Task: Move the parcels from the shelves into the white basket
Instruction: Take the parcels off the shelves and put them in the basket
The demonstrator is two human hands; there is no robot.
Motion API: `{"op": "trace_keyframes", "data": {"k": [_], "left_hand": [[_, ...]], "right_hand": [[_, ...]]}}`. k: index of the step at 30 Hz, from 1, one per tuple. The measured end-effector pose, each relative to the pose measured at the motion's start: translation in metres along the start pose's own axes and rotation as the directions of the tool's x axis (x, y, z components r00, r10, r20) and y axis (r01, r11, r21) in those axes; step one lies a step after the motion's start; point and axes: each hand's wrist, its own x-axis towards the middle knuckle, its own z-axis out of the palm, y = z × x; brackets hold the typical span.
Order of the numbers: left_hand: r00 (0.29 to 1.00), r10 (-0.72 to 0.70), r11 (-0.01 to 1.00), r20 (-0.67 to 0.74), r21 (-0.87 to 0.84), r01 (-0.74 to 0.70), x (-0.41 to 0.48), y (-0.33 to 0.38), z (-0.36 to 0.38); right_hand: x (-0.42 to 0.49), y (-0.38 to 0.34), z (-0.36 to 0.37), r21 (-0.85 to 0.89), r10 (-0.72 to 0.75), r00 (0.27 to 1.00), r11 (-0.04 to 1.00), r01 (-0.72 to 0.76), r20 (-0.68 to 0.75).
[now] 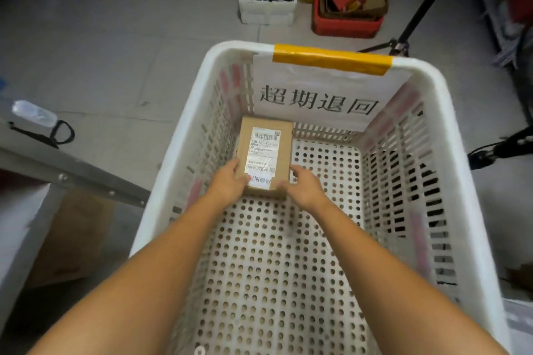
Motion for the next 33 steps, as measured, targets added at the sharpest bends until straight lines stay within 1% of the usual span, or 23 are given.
{"op": "trace_keyframes", "data": {"k": [3,5,10,13,17,20,24,27,30,33], "left_hand": [[0.999,0.036,0.989,0.015,0.141,-0.037,-0.034,0.027,-0.029],[0.995,0.088,0.977,0.036,0.190,-0.094,-0.058,0.049,-0.051],[0.972,0.189,0.929,0.142,0.293,-0.224,-0.131,0.114,-0.107],[0.939,0.277,0.858,0.205,0.386,-0.338,-0.177,0.150,-0.138],[0.869,0.403,0.725,0.287,0.479,-0.494,-0.243,0.184,-0.174],[0.840,0.442,0.651,0.315,0.532,-0.542,-0.291,0.205,-0.195],[0.806,0.479,0.590,0.348,0.553,-0.589,-0.363,0.229,-0.211],[0.768,0.529,0.518,0.360,0.580,-0.629,-0.421,0.244,-0.215],[0.709,0.598,0.459,0.373,0.566,-0.685,-0.482,0.250,-0.210],[0.638,0.655,0.380,0.403,0.554,-0.741,-0.545,0.255,-0.191]], "right_hand": [[-0.035,-0.029,-0.034,-0.169,0.058,0.998,0.984,-0.062,-0.029],[-0.066,-0.053,-0.057,-0.234,0.081,0.995,0.968,-0.093,-0.060],[-0.167,-0.115,-0.106,-0.269,0.128,0.981,0.949,-0.164,-0.146],[-0.233,-0.147,-0.128,-0.269,0.121,0.967,0.946,-0.181,-0.225],[-0.322,-0.187,-0.145,-0.285,0.128,0.930,0.929,-0.234,-0.346],[-0.386,-0.210,-0.152,-0.276,0.107,0.900,0.931,-0.240,-0.424],[-0.469,-0.224,-0.155,-0.292,0.054,0.878,0.932,-0.216,-0.475],[-0.534,-0.224,-0.155,-0.283,0.039,0.851,0.934,-0.218,-0.524],[-0.605,-0.213,-0.152,-0.289,0.002,0.809,0.934,-0.212,-0.588],[-0.682,-0.188,-0.148,-0.242,0.006,0.769,0.948,-0.209,-0.640]]}}
